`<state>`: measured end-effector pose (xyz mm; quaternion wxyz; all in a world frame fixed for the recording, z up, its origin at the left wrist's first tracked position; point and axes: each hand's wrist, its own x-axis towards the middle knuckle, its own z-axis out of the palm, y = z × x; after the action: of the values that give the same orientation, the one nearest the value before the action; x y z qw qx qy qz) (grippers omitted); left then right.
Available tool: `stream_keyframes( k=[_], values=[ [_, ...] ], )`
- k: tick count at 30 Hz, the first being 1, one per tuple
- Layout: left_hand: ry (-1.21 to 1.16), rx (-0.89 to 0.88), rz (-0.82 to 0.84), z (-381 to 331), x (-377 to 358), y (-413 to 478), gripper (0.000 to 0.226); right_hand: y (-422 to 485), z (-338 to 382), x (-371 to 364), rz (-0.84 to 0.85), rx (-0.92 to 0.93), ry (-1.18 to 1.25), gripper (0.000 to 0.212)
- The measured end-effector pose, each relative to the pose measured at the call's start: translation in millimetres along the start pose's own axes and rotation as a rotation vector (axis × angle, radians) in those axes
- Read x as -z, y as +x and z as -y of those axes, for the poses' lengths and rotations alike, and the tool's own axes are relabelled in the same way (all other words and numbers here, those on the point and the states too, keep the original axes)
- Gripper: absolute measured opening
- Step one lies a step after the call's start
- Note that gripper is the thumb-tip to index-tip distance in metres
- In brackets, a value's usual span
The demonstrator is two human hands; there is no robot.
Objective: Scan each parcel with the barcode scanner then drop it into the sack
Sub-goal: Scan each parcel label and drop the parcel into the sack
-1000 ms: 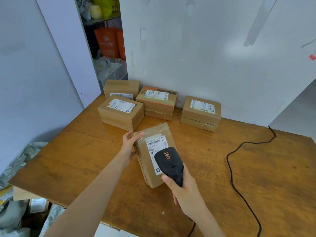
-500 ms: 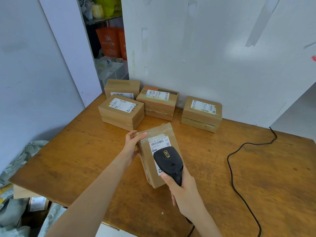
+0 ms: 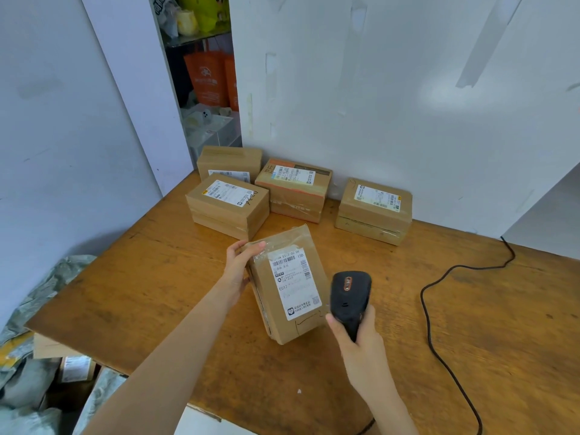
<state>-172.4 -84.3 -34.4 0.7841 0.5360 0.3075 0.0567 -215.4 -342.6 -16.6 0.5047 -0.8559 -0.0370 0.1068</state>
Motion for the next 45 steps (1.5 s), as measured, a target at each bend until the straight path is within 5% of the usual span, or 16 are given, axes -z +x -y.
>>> stream_keyframes(
  k=[3,10,17,22,25,30,34,45],
  values=[
    [0.0,0.005,-0.056,-1.5,9.8,-1.9,0.088,17.3,-23.4,1.2,-0.106,-0.066,-0.203,0.034],
    [-0.003,0.033,-0.116,1.8,19.3,-14.7,0.081,41.5,-59.8,-9.6,-0.173,-0.147,-0.734,0.053],
    [0.007,0.076,-0.102,5.0,15.3,-24.8,0.1,53.9,-74.6,-17.0,-0.149,-0.178,-0.849,0.062],
    [-0.009,0.085,-0.112,4.8,13.5,-26.2,0.098,52.9,-55.8,-11.4,-0.209,-0.248,-0.709,0.066],
    [-0.025,0.087,-0.117,3.1,14.5,-25.4,0.096,54.5,-31.2,-5.0,-0.275,-0.063,-0.371,0.053],
    [-0.045,0.097,-0.119,-1.7,16.4,-24.3,0.086,58.1,20.8,-18.8,0.096,0.18,0.083,0.045],
    [-0.089,0.097,-0.143,-9.0,21.7,-27.3,0.094,61.8,35.5,-44.6,0.288,0.161,0.192,0.047],
    [-0.144,0.105,-0.319,-32.0,113.0,-56.2,0.095,56.9,87.1,-140.0,0.434,0.291,0.116,0.048]
  ],
)
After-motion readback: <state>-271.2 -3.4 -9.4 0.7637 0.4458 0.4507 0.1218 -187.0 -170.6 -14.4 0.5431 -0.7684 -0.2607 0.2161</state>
